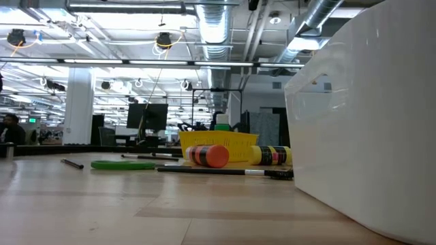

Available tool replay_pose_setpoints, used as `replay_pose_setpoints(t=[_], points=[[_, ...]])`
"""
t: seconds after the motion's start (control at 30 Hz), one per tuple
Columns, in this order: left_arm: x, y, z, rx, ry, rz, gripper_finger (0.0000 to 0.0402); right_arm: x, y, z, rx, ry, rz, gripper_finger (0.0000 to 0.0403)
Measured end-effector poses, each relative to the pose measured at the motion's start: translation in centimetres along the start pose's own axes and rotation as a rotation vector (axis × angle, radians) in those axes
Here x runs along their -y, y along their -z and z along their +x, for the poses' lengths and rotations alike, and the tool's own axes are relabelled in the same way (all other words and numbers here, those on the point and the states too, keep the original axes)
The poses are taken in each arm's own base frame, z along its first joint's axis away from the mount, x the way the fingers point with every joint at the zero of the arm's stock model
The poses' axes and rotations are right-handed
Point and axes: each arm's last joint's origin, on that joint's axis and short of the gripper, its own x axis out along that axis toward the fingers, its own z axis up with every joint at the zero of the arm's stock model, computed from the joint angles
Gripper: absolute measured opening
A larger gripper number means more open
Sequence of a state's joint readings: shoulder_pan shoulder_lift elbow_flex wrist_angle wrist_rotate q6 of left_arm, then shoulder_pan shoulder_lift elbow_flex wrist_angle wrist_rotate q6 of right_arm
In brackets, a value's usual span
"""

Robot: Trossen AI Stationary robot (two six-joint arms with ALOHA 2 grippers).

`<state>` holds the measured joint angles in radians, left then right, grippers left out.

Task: Pick & Place Paint Supplies
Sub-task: Put the violet paint bottle into the yellow bin

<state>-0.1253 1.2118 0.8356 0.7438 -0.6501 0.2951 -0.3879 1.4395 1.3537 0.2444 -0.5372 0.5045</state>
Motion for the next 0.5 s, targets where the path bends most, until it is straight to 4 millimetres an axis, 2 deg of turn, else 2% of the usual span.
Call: replay_pose_setpoints(t=[0.5], points=[[-0.59, -0.24, 0.30, 0.029, -0.038, -0.002, 0.0191, 0.24, -0.03, -0.12, -0.012, -0.012, 0.009, 0.0132]])
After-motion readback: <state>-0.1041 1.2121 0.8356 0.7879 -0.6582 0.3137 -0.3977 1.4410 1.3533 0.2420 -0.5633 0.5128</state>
